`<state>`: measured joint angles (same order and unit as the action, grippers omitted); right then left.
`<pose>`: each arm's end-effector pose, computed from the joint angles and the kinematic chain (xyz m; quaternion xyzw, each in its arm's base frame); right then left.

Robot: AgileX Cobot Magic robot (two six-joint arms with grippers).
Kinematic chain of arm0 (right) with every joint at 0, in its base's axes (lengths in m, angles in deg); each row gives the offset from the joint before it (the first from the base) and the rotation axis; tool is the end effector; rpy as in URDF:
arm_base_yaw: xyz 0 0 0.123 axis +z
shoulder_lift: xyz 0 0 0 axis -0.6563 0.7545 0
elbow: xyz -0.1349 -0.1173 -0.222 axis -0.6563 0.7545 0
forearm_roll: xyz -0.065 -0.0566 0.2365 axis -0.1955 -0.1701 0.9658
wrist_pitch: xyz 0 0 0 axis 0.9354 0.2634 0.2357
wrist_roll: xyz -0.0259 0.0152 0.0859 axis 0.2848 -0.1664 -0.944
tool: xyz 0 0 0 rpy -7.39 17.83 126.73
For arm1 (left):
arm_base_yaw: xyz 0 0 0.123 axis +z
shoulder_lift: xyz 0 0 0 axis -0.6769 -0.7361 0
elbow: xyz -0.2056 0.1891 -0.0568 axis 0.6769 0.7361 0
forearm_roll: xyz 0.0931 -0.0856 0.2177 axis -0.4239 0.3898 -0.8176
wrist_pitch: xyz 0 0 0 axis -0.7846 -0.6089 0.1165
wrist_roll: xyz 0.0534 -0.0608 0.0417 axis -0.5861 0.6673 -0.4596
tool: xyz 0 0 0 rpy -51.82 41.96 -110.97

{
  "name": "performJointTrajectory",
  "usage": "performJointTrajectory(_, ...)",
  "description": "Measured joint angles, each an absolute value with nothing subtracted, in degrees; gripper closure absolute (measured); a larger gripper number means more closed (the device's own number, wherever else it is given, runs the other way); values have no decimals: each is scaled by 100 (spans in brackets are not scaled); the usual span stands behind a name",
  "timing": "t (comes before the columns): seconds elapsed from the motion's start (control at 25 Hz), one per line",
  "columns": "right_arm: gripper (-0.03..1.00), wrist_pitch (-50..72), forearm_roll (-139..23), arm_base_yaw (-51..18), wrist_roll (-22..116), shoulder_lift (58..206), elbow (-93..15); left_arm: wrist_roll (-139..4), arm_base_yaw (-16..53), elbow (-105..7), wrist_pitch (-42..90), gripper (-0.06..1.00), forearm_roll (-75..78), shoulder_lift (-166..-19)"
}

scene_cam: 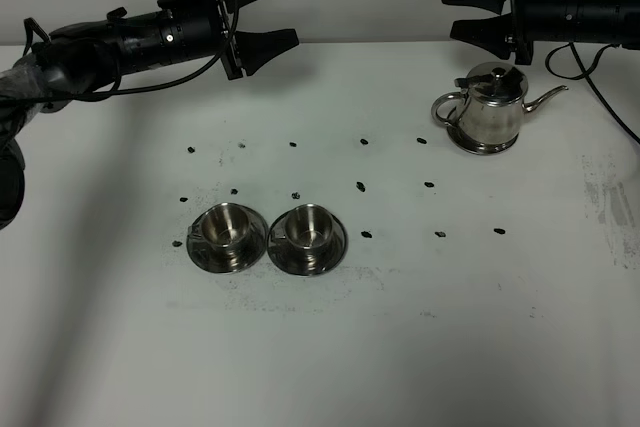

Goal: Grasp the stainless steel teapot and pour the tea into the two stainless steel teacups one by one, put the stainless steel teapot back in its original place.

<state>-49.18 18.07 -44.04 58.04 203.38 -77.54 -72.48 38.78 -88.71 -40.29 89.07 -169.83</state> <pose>0.5248 0.0570 0.1668 0.0270 0.7819 0.5904 0.1984 0.5301 -0.1186 0.1360 -0.0608 0.7080 -0.6780 0.1883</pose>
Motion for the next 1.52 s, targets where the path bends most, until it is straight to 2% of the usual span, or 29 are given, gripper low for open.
performJointTrajectory(0.52,40,-4918,1799,-4404,5804,20338,-7771,-7248,3878,-8871,-4029,18,8907,-16983)
performJointTrajectory(0.72,40,-4924,1058,-4404,5619,20349,-8469,-7112,3878,-9180,-4035,18,8617,-16994)
performJointTrajectory(0.96,40,-4934,-1125,-4404,4700,20349,-10055,-5967,3854,-11168,-3821,18,6337,-16999)
performJointTrajectory(1.2,42,-4955,-2519,-4404,4370,20349,-10781,-4846,3847,-12899,-3664,18,3495,-16999)
performJointTrajectory(1.36,43,-4960,-3442,-4356,4098,20248,-10770,-4714,3847,-13127,-3793,19,2441,-16942)
performJointTrajectory(1.52,43,-4974,-4678,-4171,3956,19671,-10103,-4652,3847,-12723,-3912,21,1736,-16600)
